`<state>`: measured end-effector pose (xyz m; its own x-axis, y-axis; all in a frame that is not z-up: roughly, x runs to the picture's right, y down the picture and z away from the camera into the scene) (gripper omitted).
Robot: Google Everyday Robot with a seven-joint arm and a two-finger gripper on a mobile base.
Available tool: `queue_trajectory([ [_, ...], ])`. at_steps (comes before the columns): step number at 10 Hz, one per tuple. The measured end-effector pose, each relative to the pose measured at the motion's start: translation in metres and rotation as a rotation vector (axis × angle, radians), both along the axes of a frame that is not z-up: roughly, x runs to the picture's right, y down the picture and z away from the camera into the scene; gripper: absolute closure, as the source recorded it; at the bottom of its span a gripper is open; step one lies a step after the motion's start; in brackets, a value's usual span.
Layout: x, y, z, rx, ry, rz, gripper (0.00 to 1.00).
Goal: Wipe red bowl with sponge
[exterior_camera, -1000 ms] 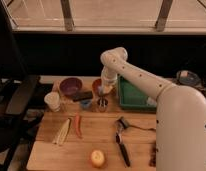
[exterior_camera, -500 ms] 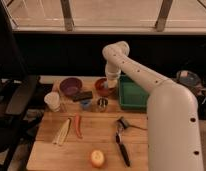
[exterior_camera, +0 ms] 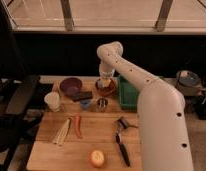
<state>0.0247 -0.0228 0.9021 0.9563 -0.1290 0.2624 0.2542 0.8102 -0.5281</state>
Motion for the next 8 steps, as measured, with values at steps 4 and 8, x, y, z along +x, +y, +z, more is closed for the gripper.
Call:
queue_trajectory([
  [4,0.004,0.023,-0.022,-0.014,-0.021,0.038,1.00],
  [8,0.026,0.018,-0.027,-0.011,0.038,0.035,1.00],
])
